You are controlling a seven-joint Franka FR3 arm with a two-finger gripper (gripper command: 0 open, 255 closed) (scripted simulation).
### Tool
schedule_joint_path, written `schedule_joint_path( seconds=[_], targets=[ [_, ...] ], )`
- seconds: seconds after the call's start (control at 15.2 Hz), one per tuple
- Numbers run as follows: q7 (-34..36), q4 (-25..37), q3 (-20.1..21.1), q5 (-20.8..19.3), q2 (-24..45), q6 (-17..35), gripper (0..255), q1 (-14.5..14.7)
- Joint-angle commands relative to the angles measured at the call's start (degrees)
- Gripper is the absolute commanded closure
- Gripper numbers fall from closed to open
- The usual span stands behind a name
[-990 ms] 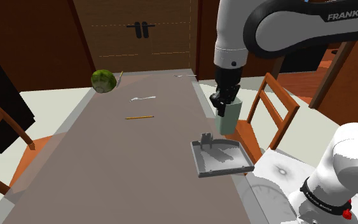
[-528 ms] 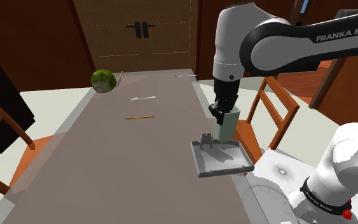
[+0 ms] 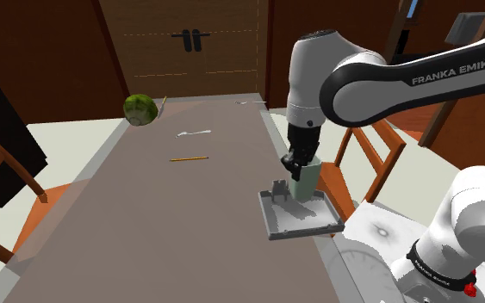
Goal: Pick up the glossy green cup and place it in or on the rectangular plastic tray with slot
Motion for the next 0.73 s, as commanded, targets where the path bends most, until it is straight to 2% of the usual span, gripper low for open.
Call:
schedule_joint_path(
  seconds=[0.0, 0.46, 0.53, 0.66],
  targets=[
    [0.0, -0.7, 0.1, 0.0, 0.1, 0.9, 255, 0.0],
    [0.0, -0.7, 0.1, 0.0, 0.1, 0.9, 255, 0.0],
    [0.0, -0.7, 0.1, 0.0, 0.1, 0.9, 0, 0.0],
    [0.0, -0.7, 0.1, 0.0, 0.1, 0.9, 0, 0.0]
  ],
)
